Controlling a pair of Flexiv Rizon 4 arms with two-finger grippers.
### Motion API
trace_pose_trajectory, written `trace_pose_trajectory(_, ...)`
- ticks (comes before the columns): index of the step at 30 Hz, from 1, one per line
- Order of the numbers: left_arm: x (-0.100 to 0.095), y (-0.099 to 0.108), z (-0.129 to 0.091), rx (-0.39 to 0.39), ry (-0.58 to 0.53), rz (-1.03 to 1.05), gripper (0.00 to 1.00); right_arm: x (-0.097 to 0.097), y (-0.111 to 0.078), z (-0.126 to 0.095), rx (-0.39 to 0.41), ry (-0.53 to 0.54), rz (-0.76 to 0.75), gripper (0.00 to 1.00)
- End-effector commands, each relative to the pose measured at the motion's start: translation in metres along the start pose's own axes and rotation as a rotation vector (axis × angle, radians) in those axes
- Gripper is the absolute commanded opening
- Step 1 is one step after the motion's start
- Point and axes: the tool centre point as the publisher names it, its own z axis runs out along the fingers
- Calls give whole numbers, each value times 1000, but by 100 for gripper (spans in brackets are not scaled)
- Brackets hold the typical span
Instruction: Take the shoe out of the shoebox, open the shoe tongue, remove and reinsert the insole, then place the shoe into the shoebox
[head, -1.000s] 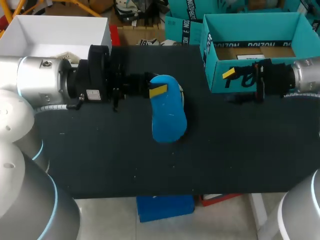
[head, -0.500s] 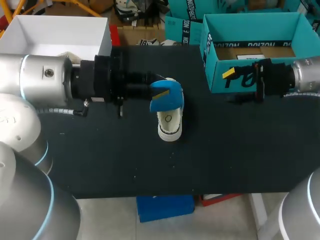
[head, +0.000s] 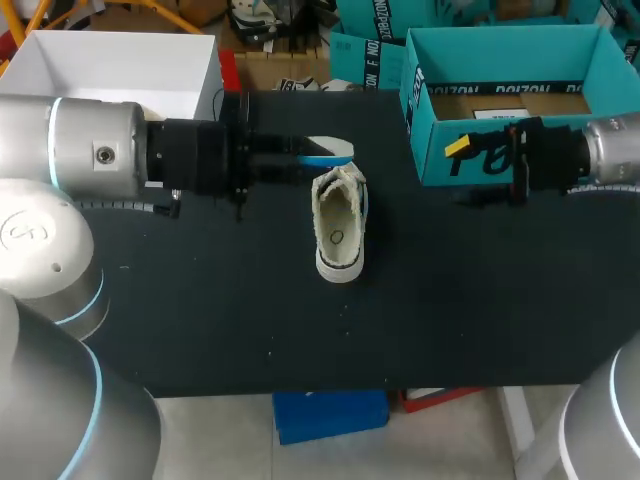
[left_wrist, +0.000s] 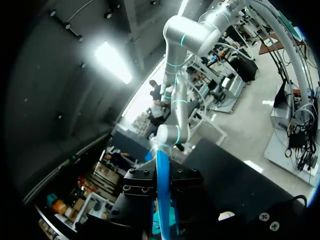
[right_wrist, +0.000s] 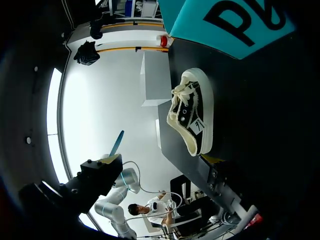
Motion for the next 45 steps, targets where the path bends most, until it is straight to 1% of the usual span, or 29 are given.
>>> trace_pose_trajectory(1,0,1,5,-2,-8,30,0,-1,1,2,-1,0,0,100)
trace_pose_trajectory(8,0,1,5,-2,-8,30,0,-1,1,2,-1,0,0,100)
trace_pose_trajectory(9,5,-9,5,8,-19,77,0,-1,1,2,-1,0,0,100)
trace_pose_trajectory(10,11,-17,5,-7,-28,132,0,-1,1,2,-1,0,0,100)
trace_pose_trajectory(11,18,-24,5,-38,-15,198,0,-1,1,2,-1,0,0,100)
trace_pose_trajectory(13,34,-35,5,-67,-42,254,0,-1,1,2,-1,0,0,100)
trace_pose_trajectory(15,47,-42,3,-108,-53,333,0,-1,1,2,-1,0,0,100)
trace_pose_trajectory(18,67,-49,0,-117,-84,352,0,-1,1,2,-1,0,0,100)
trace_pose_trajectory(21,85,-51,-1,-119,-125,348,0,-1,1,2,-1,0,0,100)
trace_pose_trajectory(24,102,-45,-1,-119,-163,349,0,-1,1,2,-1,0,0,100)
trace_pose_trajectory(26,110,-38,-1,-124,-186,359,0,-1,1,2,-1,0,0,100)
trace_pose_trajectory(28,116,-32,-1,-112,-214,360,0,-1,1,2,-1,0,0,100)
trace_pose_trajectory(35,131,-10,6,-86,-224,391,0,-1,1,2,-1,0,0,100)
trace_pose_trajectory(37,137,-2,10,-53,-219,370,0,-1,1,2,-1,0,0,100)
trace_pose_trajectory(40,146,8,15,-36,-217,344,0,-1,1,2,-1,0,0,100)
trace_pose_trajectory(45,155,25,20,-36,-215,309,0,-1,1,2,-1,0,0,100)
